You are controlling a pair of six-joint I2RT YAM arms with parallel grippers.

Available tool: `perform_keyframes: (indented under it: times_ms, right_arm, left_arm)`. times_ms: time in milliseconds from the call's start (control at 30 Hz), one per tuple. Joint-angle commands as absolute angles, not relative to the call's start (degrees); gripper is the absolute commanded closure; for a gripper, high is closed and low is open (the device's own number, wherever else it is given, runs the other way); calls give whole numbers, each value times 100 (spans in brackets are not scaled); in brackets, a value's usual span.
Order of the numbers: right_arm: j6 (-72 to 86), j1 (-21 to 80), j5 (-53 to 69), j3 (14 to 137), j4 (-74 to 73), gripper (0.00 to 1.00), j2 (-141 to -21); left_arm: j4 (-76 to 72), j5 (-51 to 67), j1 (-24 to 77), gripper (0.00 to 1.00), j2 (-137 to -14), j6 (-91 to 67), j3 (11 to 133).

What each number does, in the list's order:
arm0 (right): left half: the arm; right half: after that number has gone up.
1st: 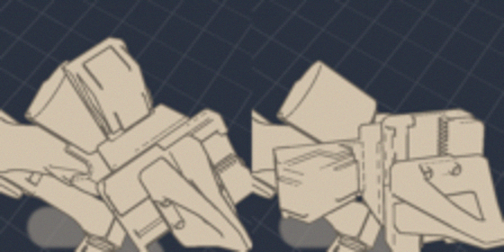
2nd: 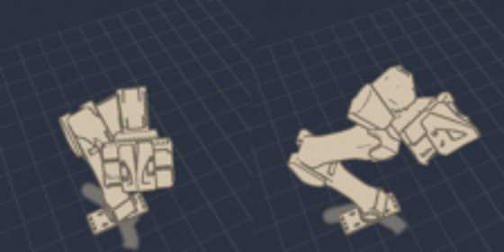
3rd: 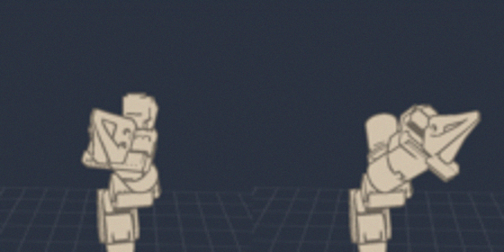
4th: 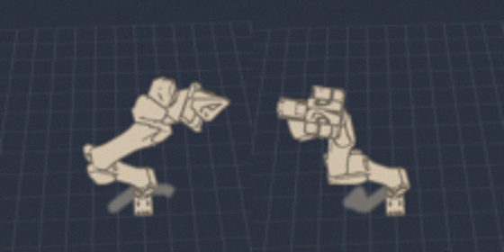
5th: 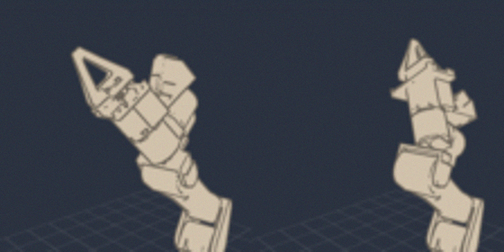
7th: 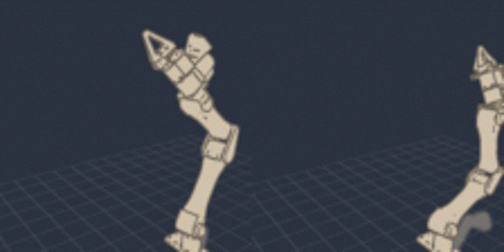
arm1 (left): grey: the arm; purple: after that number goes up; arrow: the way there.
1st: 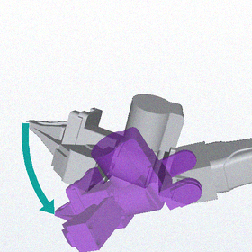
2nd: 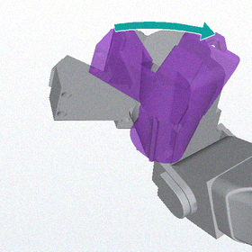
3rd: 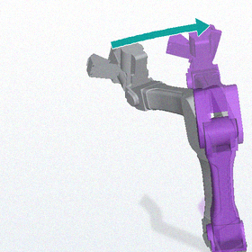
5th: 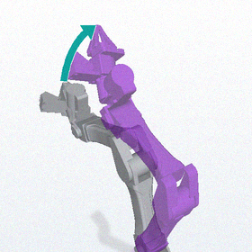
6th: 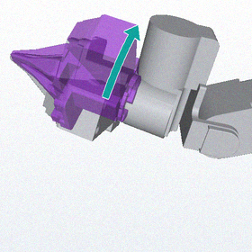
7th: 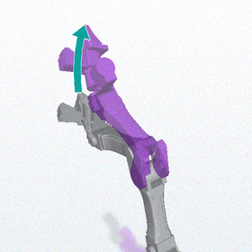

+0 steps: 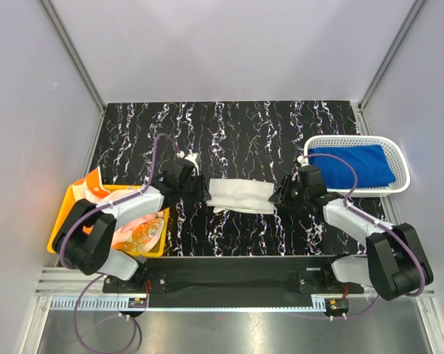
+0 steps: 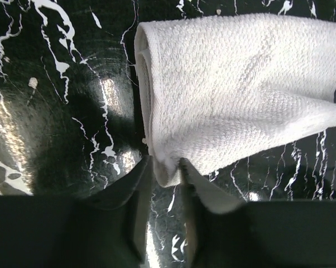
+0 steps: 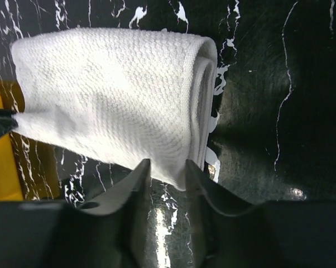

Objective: Fold and stack the towels
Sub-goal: Fold the towel

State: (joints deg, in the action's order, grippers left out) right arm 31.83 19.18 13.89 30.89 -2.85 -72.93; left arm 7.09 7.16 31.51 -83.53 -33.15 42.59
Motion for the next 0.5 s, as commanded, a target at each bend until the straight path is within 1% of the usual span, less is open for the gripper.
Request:
perform_keyframes:
  times_ms: [0,67,200,333,400,467]
  right_arm:
    - [3261,1969,1108,3243,-351,60,-6944]
    - [3243,1960,1003,3410,-640,56,-6786]
    - [3252,1969,853,3700,-1010,57,-6592]
    - [3331,2083,826,3972,-1099,60,-6898]
    - [3401,2293,800,3990,-1002,62,-6996]
    - [3542,2469,791,3955,-836,64,-7163]
  left_arm:
    - [729,545,3173,62,-7911,-3138,4359]
    - [983,466,3173,60,-7665,-3050,4543]
    - [1265,457,3173,60,-7532,-3006,4982]
    - [1266,527,3304,66,-8084,-3041,5387]
    - [1204,484,3401,68,-8331,-3085,5501]
    - [1195,466,3480,73,-8638,-3199,5537]
